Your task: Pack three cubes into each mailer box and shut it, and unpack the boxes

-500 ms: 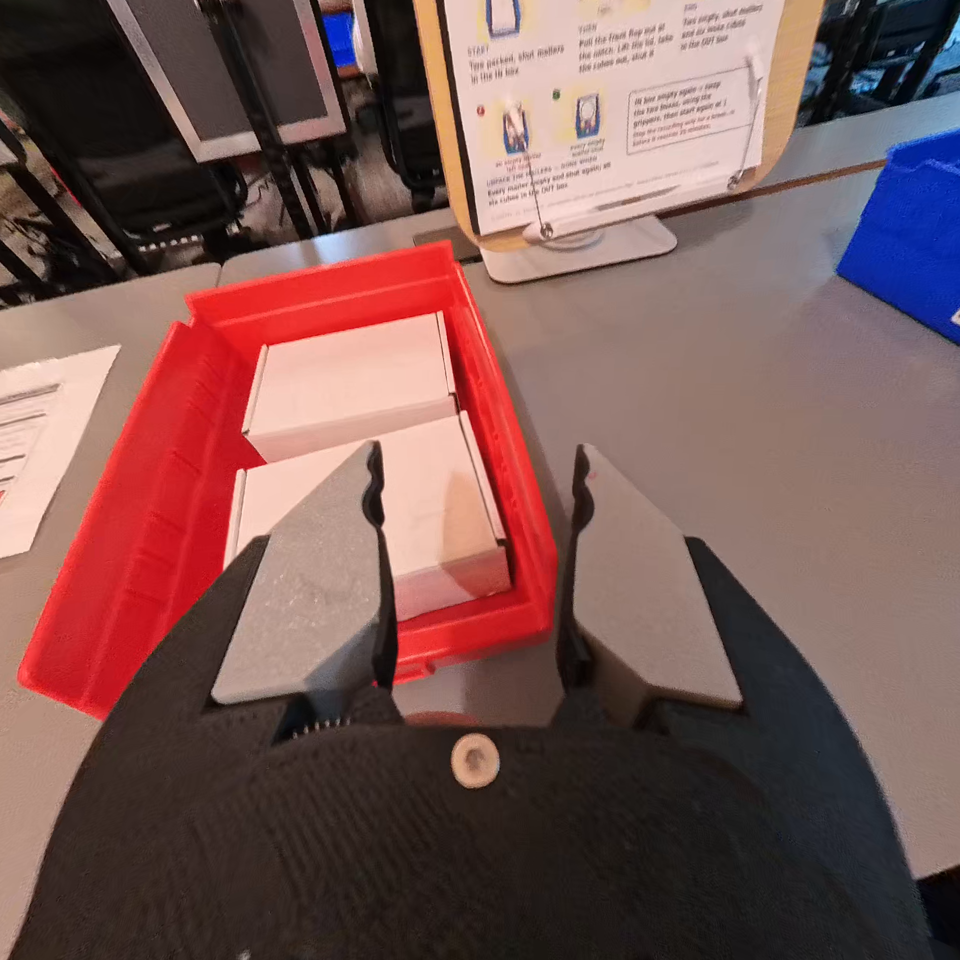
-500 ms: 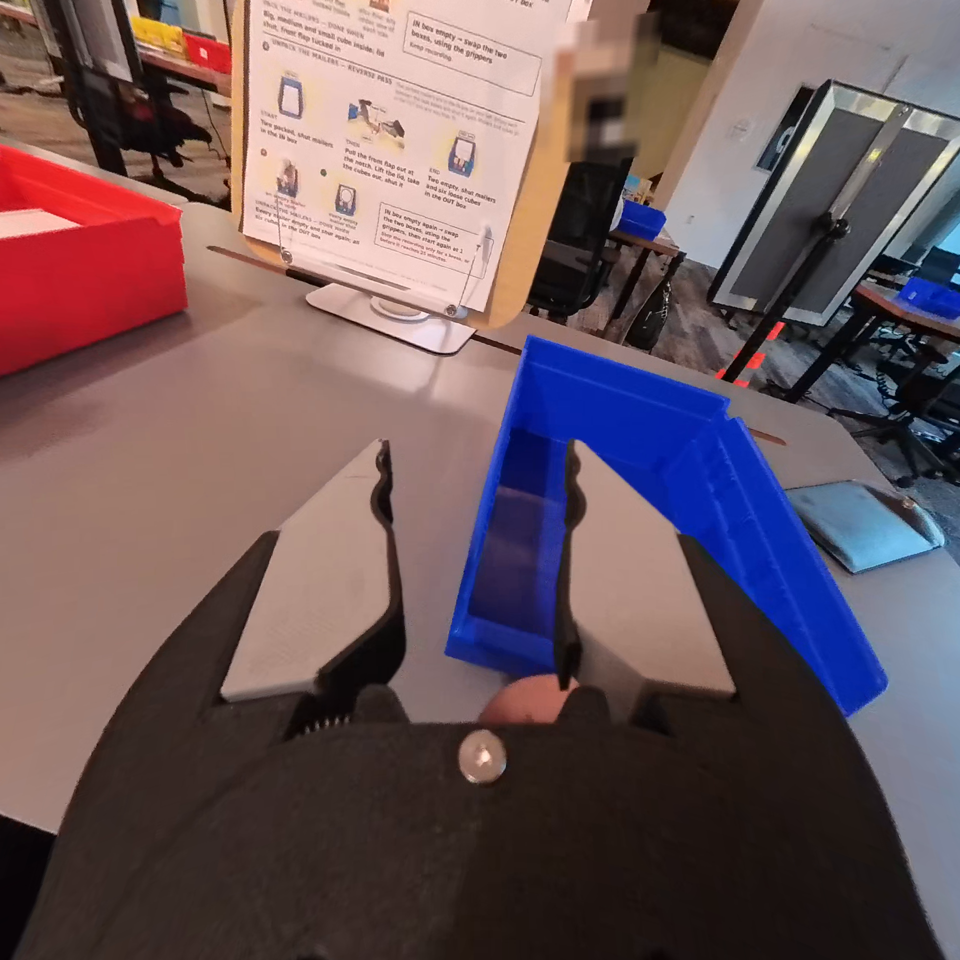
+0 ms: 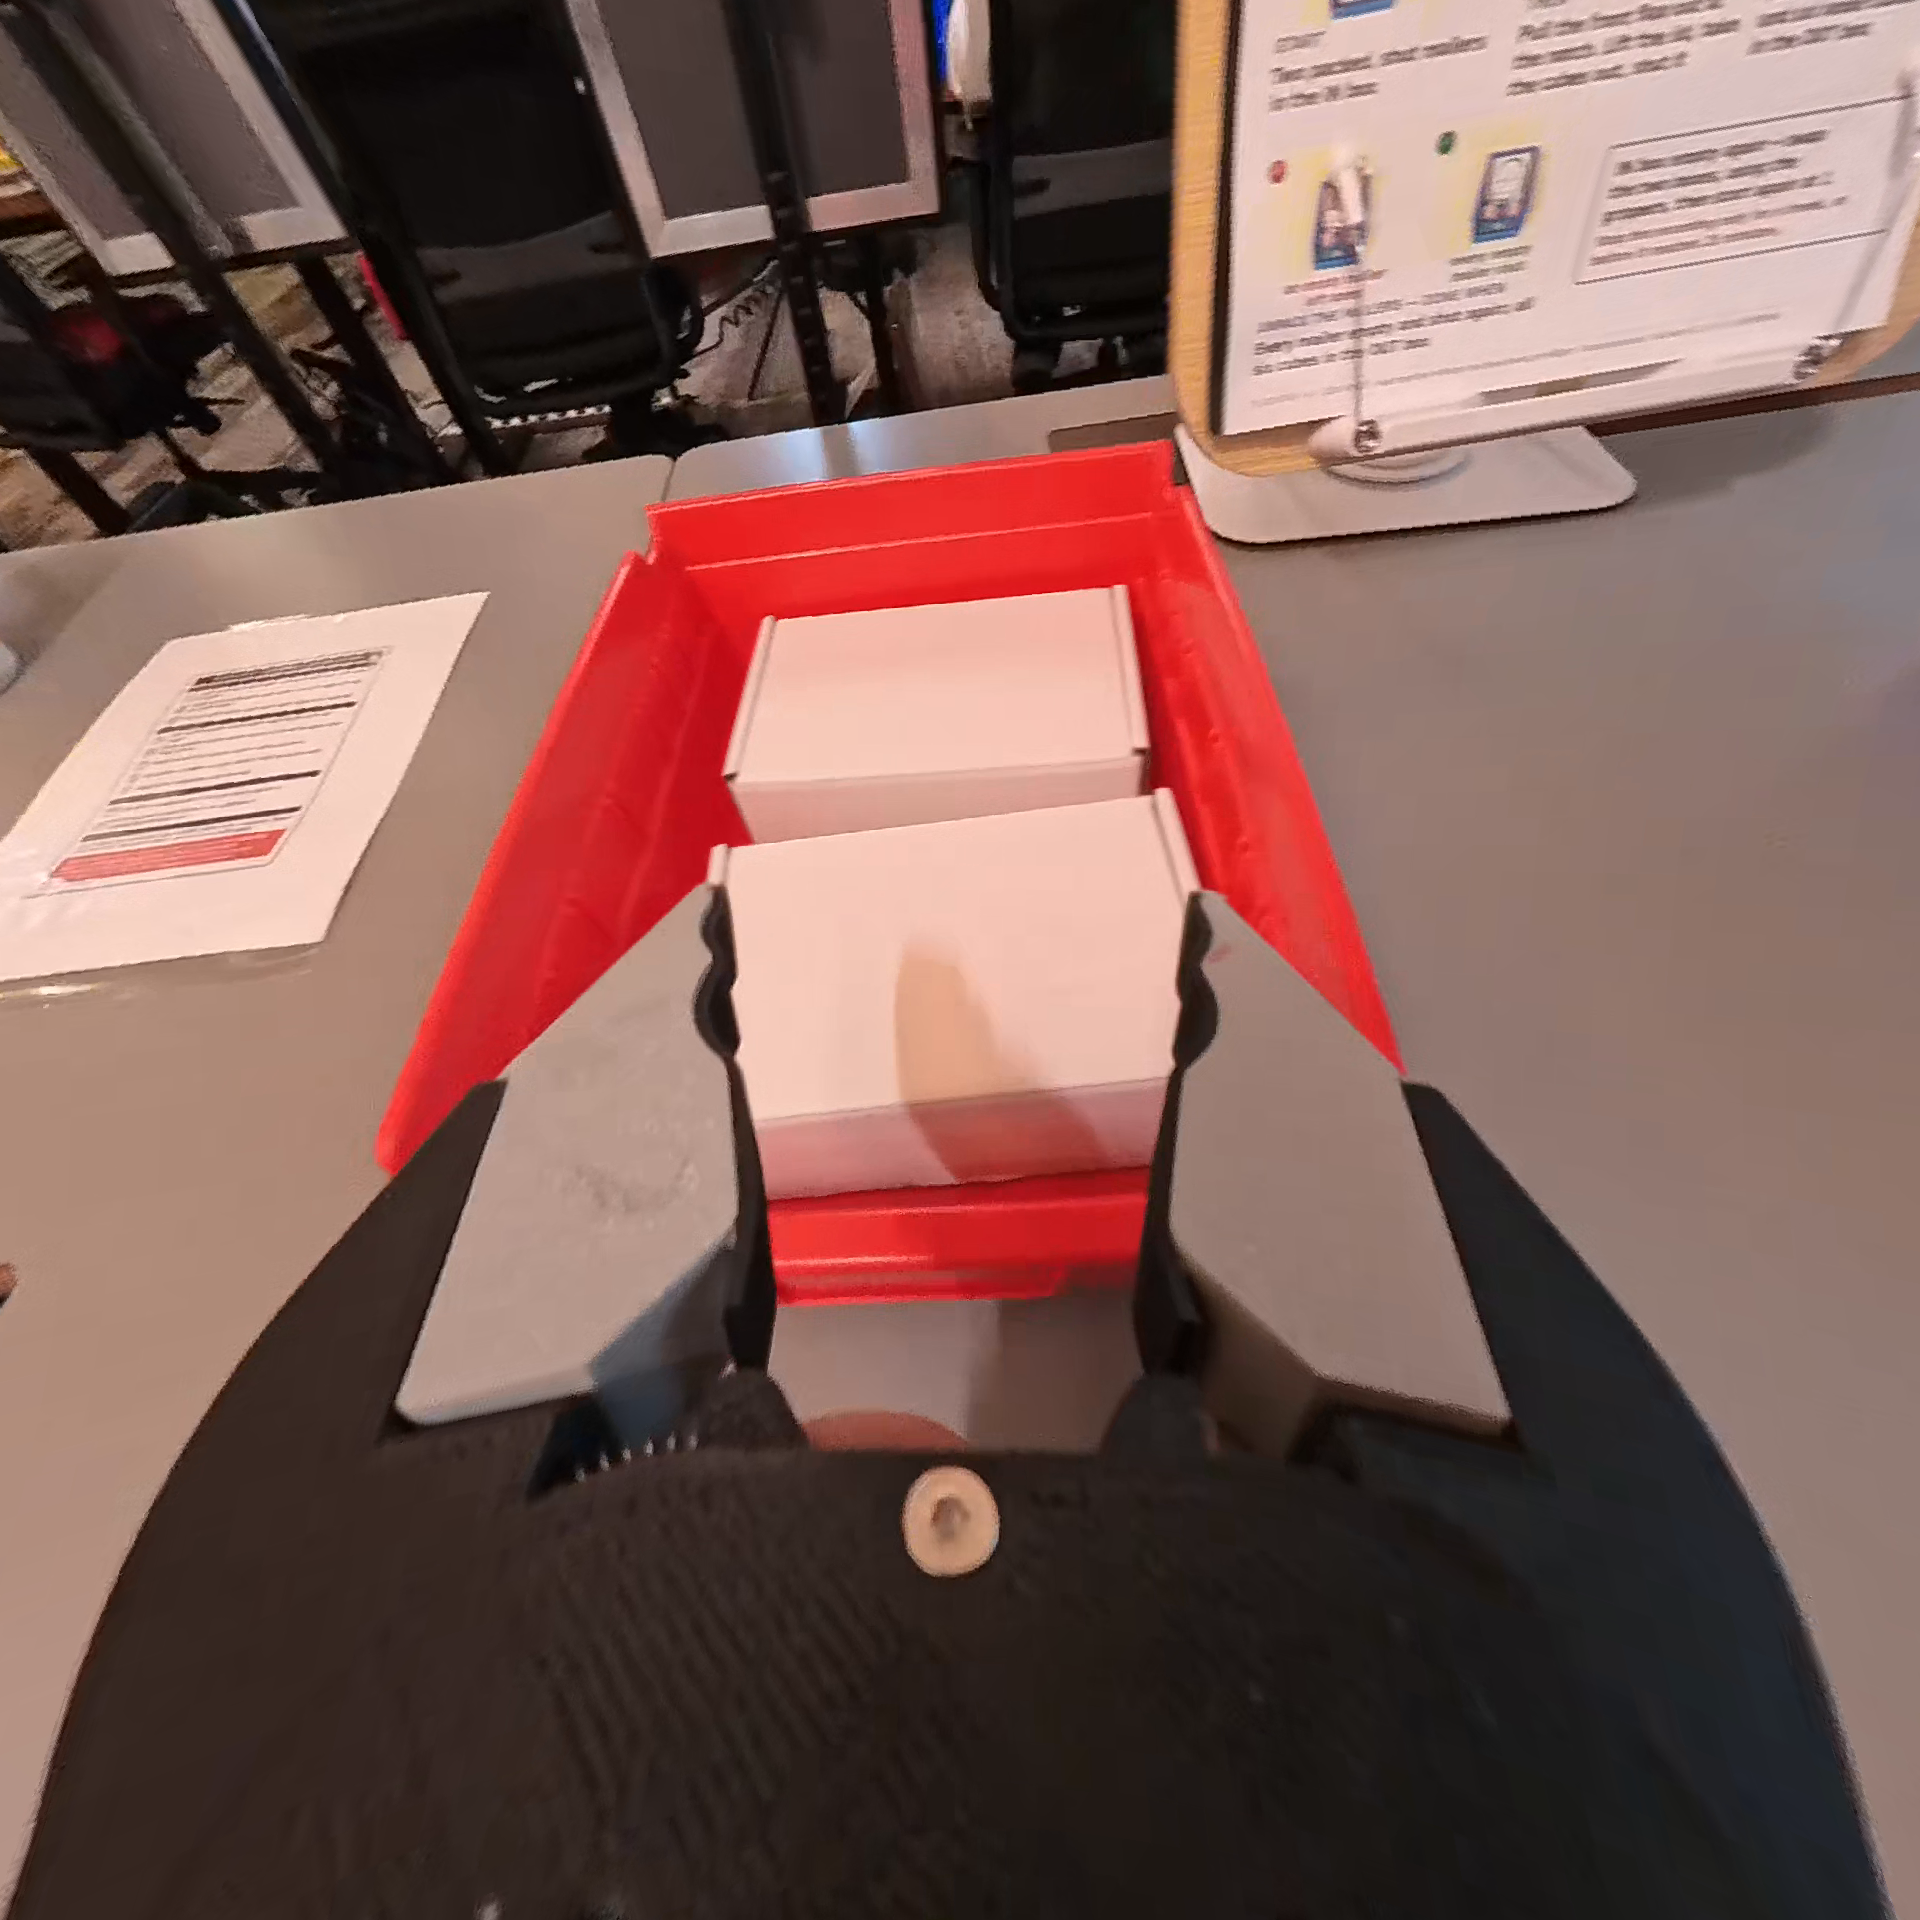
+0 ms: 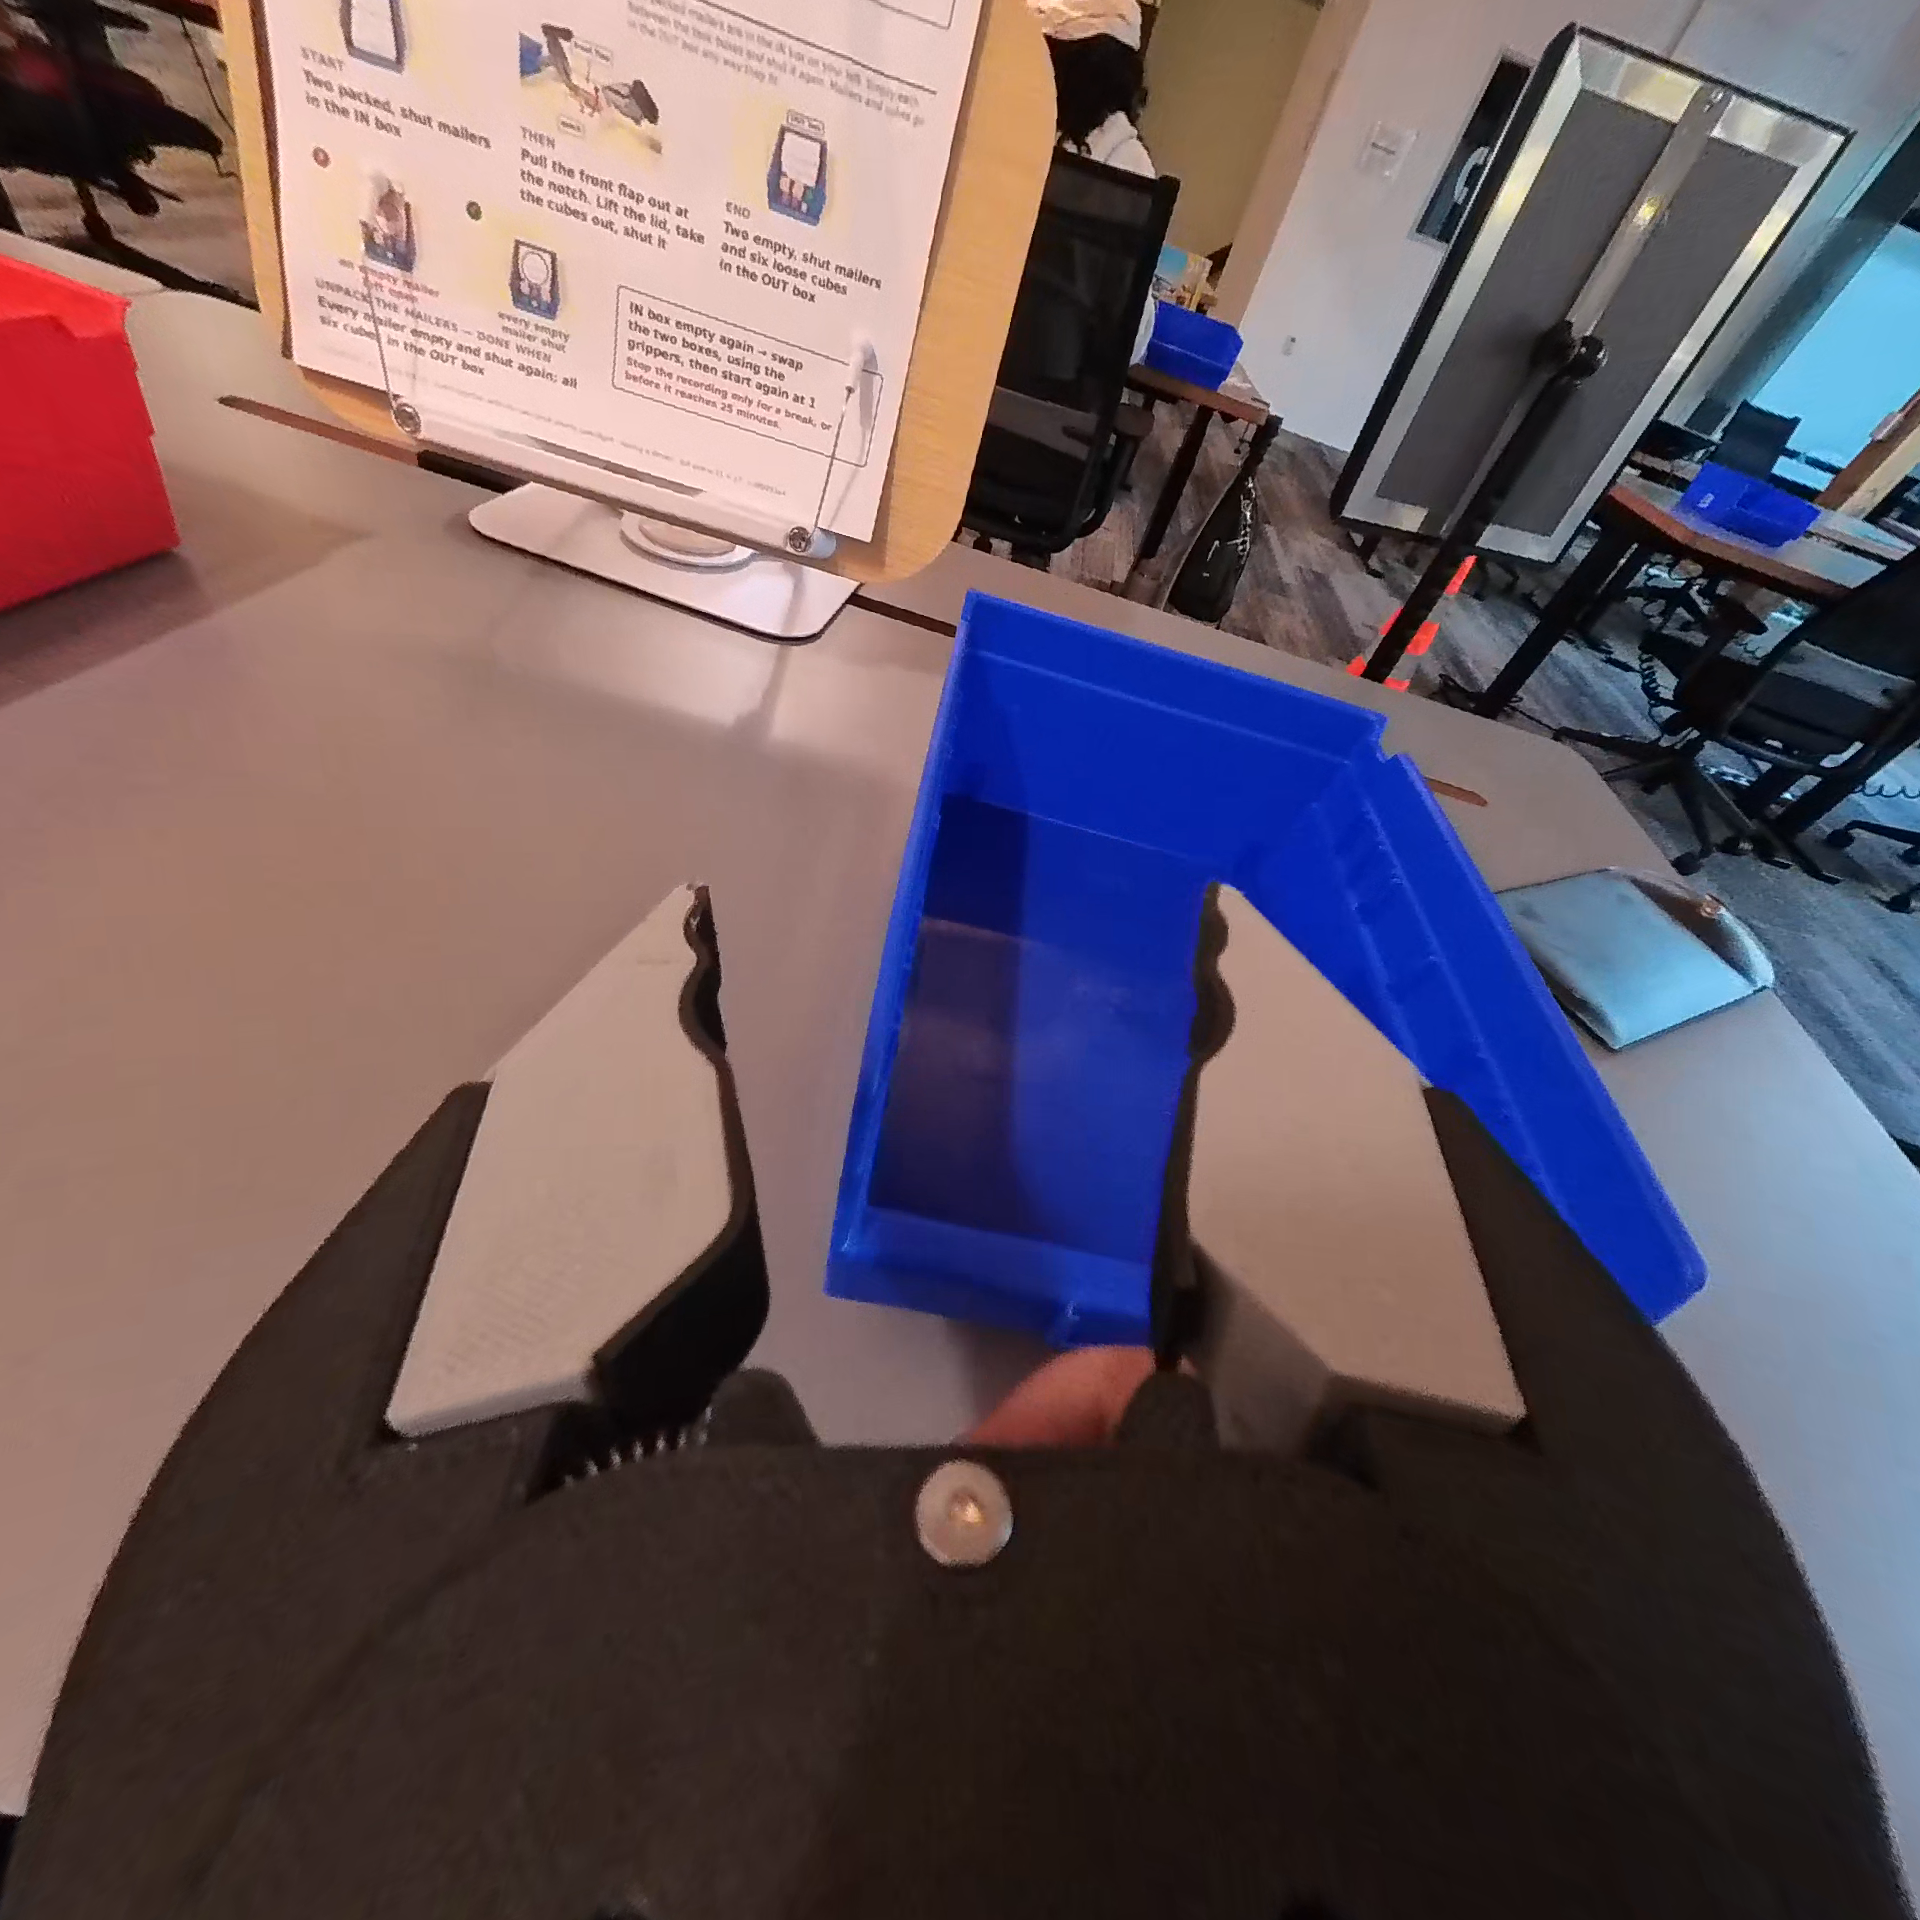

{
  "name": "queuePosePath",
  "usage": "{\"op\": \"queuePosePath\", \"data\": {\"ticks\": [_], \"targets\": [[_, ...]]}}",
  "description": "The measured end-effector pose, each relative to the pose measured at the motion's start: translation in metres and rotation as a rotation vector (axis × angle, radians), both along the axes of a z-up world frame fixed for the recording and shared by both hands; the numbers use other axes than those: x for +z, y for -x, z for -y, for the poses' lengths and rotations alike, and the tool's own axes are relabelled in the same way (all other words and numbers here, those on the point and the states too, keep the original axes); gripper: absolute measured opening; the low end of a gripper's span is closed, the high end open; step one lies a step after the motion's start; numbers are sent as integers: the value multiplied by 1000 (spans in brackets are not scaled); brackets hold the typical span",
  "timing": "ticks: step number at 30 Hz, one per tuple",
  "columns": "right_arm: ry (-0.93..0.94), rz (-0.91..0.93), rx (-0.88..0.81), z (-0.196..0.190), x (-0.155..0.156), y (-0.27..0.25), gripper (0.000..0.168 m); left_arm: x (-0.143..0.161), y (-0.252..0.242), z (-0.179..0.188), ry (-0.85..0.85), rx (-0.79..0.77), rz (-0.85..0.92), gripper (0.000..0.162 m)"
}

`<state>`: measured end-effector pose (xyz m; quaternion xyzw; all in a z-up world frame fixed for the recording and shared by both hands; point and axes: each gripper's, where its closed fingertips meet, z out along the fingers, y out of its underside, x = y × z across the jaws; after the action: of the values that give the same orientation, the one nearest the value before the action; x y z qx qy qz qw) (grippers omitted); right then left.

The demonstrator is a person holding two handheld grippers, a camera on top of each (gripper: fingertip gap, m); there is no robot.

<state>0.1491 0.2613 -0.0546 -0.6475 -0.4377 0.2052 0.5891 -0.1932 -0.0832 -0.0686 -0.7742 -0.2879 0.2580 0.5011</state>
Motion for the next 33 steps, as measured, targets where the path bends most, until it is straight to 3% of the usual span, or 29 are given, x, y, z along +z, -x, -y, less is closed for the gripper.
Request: {"op": "queuePosePath", "data": {"ticks": [10,18,25,33], "targets": [[26,-27,40,4,4,-1,88,-13,21,31,11,57,46,80],[104,-42,108,13,0,6,85,-43,40,56,7,96,179,78],[107,-9,161,25,-6,13,84,-71,41,57,5,29,349,75],[91,-6,179,28,-3,10,79,-84,43,51,54,35,332,74]]}}
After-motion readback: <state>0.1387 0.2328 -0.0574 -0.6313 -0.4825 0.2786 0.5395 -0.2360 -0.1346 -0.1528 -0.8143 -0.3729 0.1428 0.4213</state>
